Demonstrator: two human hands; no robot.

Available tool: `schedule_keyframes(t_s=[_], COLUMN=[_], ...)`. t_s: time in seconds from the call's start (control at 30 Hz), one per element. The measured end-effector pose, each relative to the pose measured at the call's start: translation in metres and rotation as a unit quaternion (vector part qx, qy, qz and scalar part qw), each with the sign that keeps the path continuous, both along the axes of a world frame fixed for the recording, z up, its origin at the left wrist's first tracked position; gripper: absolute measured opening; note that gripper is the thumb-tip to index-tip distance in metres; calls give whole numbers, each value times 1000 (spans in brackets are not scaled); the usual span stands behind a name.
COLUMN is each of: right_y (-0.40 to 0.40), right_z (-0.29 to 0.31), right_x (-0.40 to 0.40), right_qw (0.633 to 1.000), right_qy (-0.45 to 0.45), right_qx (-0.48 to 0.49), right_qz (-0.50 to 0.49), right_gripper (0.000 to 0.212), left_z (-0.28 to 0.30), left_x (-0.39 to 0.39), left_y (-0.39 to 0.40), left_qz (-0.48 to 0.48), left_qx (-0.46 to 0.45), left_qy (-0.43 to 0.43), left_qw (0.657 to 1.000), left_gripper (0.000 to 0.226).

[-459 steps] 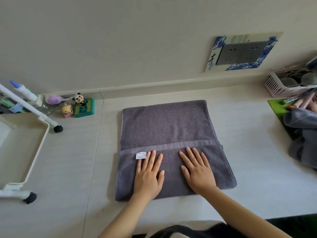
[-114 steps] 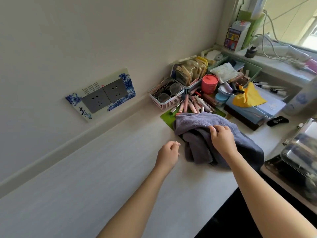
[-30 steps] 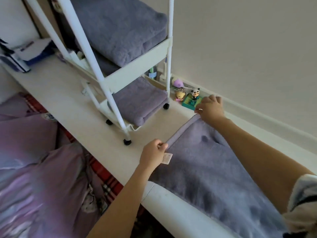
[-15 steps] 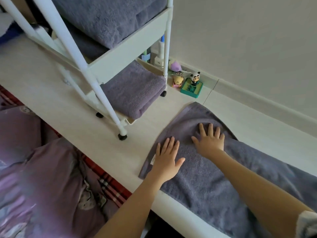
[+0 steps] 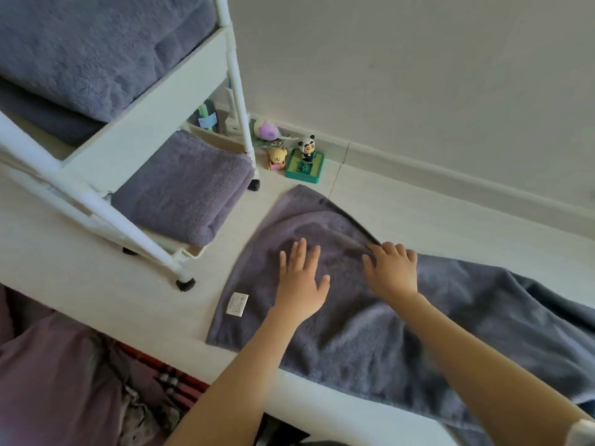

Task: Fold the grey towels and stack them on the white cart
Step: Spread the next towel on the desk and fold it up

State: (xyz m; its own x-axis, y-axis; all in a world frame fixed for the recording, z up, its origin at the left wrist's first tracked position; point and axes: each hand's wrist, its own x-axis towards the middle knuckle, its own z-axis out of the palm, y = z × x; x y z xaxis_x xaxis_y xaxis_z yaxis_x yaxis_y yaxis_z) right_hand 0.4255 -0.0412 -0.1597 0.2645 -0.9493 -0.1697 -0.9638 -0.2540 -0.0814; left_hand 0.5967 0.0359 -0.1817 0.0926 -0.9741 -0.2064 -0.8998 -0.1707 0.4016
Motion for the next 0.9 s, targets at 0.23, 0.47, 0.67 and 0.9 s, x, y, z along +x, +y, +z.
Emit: schedule_keyframes(t_s=[0.23,0.47,0.67,0.9], right_y=[-19,-39,-17,-7], right_z=[-4,12,-2,-21], right_x=[-48,-91,-80,-61], right_qw=[988,965,930,930], right_qy=[-39,-164,-260,-236], right_qx=[-17,148,156,122], right_qz=[-151,-140,-209,-254], right_gripper=[37,34,21,14], left_z=[-15,-35,-34,-36], left_x=[-51,-60,-61,-60], left_y=[-27,-30,-25,-24], left_qz=[-5,17,-15,-40], left_qx=[-55,-72,-140,-223], left_qy=[-22,-115,-87,-33], left_qw=[998,991,986,973], left_gripper=[74,66,64,36])
